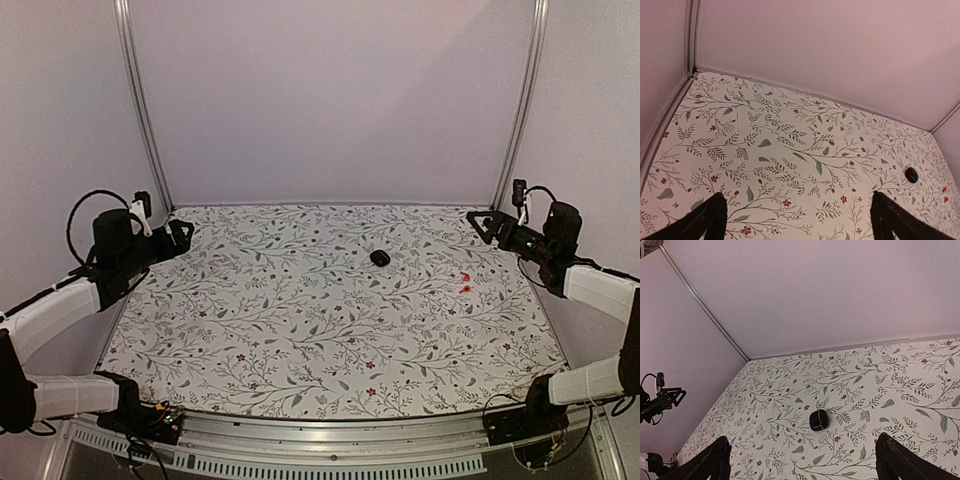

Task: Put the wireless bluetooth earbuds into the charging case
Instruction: Reset both arms

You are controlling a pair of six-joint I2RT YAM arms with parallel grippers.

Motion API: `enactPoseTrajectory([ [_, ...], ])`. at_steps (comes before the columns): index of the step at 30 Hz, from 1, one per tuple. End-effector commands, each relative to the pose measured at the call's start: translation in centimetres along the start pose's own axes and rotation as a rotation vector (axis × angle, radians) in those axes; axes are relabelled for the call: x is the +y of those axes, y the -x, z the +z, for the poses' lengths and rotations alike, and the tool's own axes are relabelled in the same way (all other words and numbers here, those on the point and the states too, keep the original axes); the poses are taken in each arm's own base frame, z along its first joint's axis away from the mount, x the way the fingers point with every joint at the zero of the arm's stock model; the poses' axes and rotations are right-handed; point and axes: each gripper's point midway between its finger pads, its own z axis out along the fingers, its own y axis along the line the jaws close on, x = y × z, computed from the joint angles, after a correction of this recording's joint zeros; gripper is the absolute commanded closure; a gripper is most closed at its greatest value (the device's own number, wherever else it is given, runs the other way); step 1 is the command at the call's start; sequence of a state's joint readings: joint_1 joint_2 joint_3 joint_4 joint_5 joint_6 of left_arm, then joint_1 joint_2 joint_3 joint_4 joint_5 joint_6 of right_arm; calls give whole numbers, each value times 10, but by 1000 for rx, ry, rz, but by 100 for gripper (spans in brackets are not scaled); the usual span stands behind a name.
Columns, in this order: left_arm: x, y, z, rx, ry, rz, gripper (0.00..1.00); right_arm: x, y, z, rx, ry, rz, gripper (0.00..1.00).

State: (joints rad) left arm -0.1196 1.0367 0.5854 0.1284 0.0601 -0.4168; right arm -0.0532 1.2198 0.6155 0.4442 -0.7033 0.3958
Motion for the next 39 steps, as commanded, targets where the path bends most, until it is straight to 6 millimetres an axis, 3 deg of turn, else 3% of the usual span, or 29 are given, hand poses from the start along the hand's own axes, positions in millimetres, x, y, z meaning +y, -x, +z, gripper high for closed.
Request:
enactPoseTrajectory([
  [1, -1, 11, -2, -8, 16, -6, 0, 15, 12, -6, -18, 33, -38, 1],
  [9, 0, 27, -5, -12, 51, -16, 0, 31, 21, -12, -28, 69, -63, 1],
  [14, -3, 50, -24, -85, 67, -23, 0, 50, 30, -24, -57, 104, -103, 1],
  [20, 2, 79, -80, -248, 120, -30, 0, 88, 44, -58, -147, 148, -194, 1],
  [25, 3, 104, -149, -451, 127, -36, 0, 118, 46, -93, -244, 169, -270, 1],
  [30, 1, 114, -211, -604, 107, -35, 0, 145, 44, -126, -333, 202, -326, 1],
  [34, 1, 111, -235, -627, 108, -20, 0, 159, 39, -143, -370, 223, -348, 1],
  [39, 5, 107, -237, -615, 127, -20, 0, 164, 36, -153, -389, 212, -356, 1],
])
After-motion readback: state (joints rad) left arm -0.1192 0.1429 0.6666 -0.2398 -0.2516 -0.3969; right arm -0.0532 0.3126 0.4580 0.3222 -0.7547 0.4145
